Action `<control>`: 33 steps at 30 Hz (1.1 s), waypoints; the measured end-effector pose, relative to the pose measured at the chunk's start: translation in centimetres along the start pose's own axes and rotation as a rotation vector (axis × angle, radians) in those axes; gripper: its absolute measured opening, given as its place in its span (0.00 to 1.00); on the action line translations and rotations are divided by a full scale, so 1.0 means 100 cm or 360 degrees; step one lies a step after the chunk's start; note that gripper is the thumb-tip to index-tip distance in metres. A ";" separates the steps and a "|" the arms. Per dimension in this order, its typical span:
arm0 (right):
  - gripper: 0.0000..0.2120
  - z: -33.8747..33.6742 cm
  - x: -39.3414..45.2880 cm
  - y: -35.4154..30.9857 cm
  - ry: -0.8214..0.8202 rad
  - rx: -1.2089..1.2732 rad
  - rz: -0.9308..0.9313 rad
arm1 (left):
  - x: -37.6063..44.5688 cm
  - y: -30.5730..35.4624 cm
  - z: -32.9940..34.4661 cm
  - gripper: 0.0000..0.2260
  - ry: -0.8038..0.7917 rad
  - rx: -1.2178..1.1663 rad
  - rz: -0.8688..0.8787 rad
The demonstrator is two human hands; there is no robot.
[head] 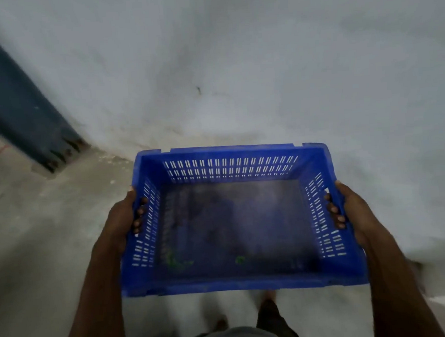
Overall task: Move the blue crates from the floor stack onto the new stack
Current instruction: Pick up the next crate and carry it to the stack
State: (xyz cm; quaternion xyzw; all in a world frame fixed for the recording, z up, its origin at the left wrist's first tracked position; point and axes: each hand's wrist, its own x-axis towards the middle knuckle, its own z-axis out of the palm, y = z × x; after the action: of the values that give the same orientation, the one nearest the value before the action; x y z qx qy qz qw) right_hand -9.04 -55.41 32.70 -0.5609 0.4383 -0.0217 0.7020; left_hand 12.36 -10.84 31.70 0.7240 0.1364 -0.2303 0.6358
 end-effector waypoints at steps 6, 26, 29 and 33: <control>0.21 -0.097 -0.101 0.070 0.0479 0.0266 -0.0019 | 0.002 0.012 0.108 0.27 -0.0547 0.0301 0.0082; 0.20 -0.339 -0.515 0.366 0.1905 0.1224 0.0105 | -0.350 -0.148 0.525 0.27 -0.1999 0.1098 0.0157; 0.21 -0.361 -0.575 0.405 0.2122 0.1290 0.0159 | -0.426 -0.196 0.568 0.26 -0.2164 0.1249 0.0141; 0.21 -0.391 -0.631 0.448 0.2323 0.1419 0.0240 | -0.522 -0.250 0.626 0.24 -0.2380 0.1374 0.0151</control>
State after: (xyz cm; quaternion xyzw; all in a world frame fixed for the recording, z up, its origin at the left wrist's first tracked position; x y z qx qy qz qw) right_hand -93.50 -35.96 34.41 -0.0476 0.7669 -0.5008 0.3986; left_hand -54.66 -63.53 31.36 0.5655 -0.4475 -0.6510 0.2370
